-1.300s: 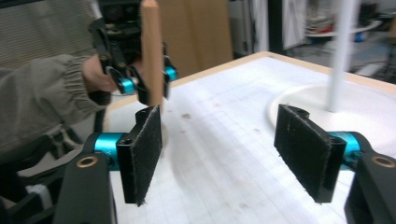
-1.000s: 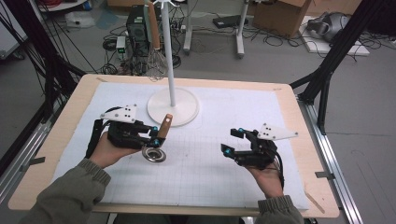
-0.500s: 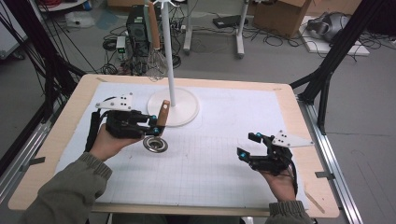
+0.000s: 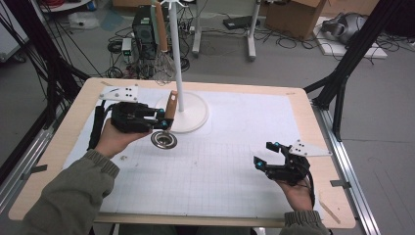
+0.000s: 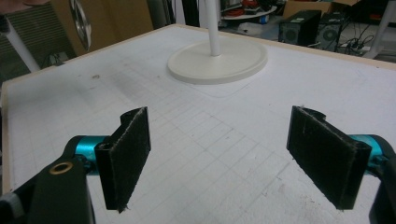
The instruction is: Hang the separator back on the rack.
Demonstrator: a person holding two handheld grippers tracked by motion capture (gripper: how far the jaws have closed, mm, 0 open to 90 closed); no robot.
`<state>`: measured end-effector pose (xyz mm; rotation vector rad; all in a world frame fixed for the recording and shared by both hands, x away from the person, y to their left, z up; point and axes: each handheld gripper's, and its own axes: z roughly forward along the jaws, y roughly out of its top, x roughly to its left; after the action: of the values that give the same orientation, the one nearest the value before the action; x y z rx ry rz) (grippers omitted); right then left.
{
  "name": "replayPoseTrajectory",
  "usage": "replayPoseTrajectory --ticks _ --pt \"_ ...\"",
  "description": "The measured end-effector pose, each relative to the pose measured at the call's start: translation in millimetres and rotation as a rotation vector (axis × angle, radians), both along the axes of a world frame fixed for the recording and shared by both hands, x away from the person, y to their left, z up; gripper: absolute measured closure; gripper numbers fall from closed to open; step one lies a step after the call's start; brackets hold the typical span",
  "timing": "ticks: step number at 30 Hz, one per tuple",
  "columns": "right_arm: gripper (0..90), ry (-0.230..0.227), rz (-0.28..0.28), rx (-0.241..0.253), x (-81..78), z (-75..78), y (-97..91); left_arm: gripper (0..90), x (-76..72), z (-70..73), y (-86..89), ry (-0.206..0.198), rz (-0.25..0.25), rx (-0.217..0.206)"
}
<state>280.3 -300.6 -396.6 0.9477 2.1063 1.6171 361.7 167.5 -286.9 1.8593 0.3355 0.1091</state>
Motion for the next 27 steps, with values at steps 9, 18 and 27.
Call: replayPoseTrajectory --ticks 9,18,27 --pt "20.4 0.001 -0.01 0.005 1.3 -1.0 -0.6 71.4 16.7 24.2 -0.8 -0.005 0.017 -0.015" --pt "20.4 -0.008 -0.019 0.013 1.1 -0.6 -3.5 71.4 32.1 39.2 -1.2 -0.011 0.037 -0.031" --pt "20.3 -0.007 -0.024 0.012 0.4 -1.0 -4.9 71.5 47.0 52.5 -3.4 -0.011 0.06 -0.039"
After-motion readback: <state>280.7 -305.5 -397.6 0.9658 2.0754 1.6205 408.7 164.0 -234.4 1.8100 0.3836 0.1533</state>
